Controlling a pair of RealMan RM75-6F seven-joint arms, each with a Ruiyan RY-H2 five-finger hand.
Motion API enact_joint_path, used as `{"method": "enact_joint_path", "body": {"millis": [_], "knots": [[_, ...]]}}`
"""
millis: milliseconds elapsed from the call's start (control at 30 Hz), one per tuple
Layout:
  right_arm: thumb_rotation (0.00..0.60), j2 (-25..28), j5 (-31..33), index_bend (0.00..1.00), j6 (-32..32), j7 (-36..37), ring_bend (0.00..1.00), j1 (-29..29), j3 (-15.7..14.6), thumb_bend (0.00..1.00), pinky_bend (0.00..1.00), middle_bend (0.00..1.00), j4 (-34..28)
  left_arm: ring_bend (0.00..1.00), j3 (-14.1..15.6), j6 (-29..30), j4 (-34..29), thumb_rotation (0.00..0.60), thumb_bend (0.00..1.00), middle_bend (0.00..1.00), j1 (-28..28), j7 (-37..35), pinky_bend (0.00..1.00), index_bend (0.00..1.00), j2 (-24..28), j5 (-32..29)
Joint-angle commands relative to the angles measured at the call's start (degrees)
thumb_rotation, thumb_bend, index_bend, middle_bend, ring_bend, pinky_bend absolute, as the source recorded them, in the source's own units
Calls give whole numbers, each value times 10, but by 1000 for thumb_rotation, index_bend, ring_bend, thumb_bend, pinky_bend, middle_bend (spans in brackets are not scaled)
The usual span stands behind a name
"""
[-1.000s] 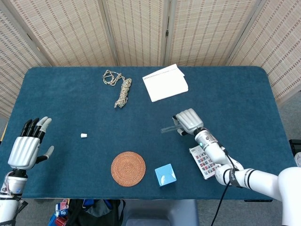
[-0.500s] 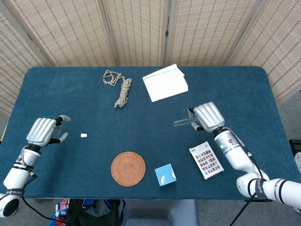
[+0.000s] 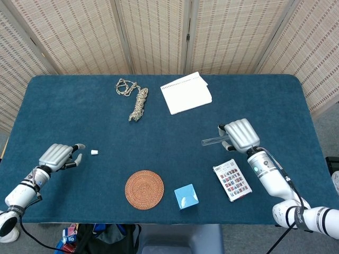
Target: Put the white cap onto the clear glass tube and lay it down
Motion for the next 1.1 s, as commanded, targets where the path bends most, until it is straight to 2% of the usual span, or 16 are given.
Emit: {"method": "enact_joint_path", "body": {"millis": [33, 333, 833, 1100], "knots": [[600, -3, -2, 840, -2, 4, 1000, -1, -1, 766, 1000, 1000, 4, 924, 13, -28, -9, 5, 531, 929, -14, 24, 932, 164, 7, -25], [600, -10, -8, 841, -7, 13, 1000, -7, -3, 770, 1000, 1000, 14, 932, 25, -53, -2, 3, 531, 940, -27, 57, 936, 165, -10, -71], [600, -11, -11, 841, -10, 22, 1000, -16, -4, 773, 1000, 1000, 21, 936, 29, -70, 27, 6, 531, 943, -48, 53, 937, 162, -39, -82], [600, -13, -14, 841, -12, 25, 1000, -19, -4, 773, 1000, 1000, 25, 936, 28, -63, 20, 4, 531, 943, -54, 56, 937, 160, -42, -86]]}}
